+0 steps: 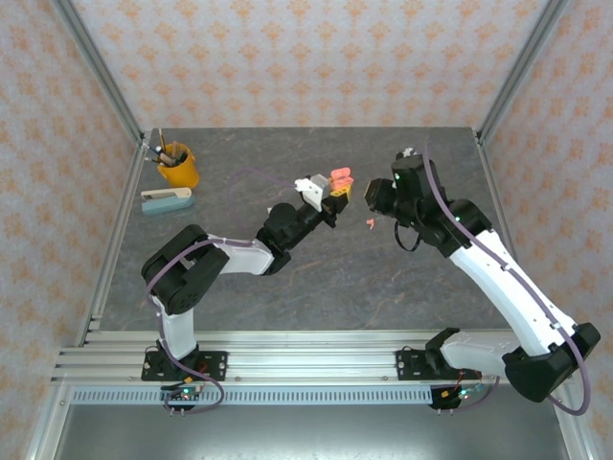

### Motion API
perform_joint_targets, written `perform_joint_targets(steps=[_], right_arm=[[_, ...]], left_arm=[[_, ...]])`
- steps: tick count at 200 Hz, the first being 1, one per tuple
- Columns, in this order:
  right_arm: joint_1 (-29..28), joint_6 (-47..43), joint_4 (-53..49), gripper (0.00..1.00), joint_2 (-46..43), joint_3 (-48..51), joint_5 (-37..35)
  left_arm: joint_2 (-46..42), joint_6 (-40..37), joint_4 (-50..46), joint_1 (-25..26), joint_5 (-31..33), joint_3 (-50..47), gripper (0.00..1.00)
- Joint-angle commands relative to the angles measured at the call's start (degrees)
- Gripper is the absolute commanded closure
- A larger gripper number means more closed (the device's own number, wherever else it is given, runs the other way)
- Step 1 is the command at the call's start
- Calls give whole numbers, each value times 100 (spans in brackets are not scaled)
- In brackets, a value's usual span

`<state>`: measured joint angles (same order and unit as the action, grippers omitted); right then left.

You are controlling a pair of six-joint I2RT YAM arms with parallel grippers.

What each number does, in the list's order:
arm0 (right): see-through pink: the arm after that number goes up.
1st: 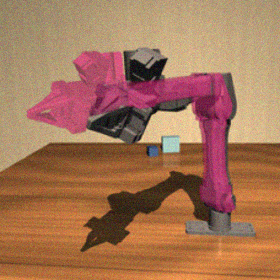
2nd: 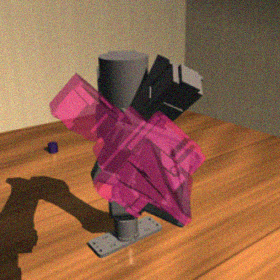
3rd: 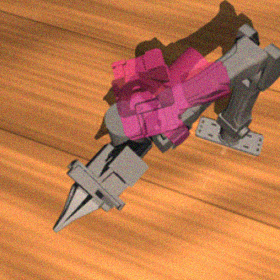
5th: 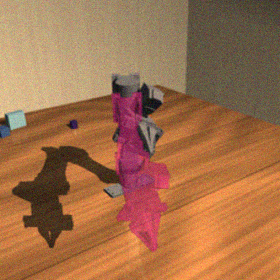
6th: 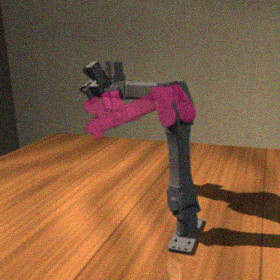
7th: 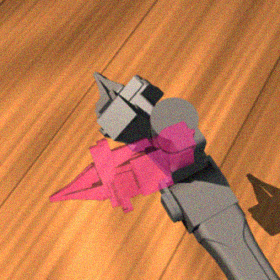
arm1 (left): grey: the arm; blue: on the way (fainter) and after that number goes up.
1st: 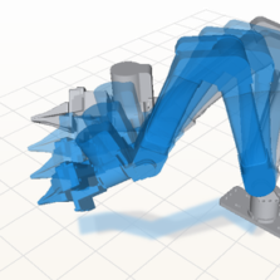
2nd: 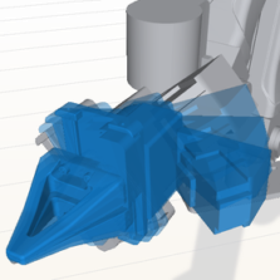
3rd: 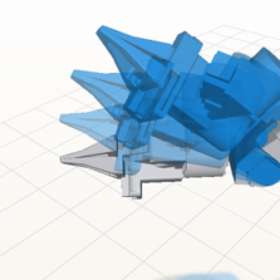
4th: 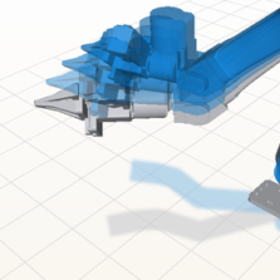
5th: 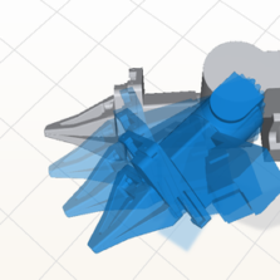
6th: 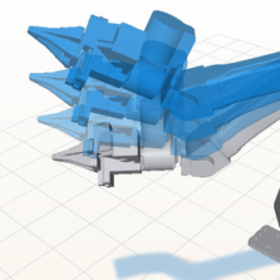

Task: Insert the wireless bluetooth earbuds into the charging case

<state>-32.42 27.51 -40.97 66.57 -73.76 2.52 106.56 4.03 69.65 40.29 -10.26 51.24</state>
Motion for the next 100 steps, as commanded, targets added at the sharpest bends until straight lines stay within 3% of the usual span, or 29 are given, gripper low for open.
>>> perform_joint_targets(steps=[1, 100], right_arm=[[25, 127, 112, 76, 27, 471, -68], [21, 257, 1480, 77, 1410, 2093, 202]], left_arm=[[-470, -222, -101, -176, 328, -254, 100], [-1659, -394, -954, -338, 475, -681, 100]])
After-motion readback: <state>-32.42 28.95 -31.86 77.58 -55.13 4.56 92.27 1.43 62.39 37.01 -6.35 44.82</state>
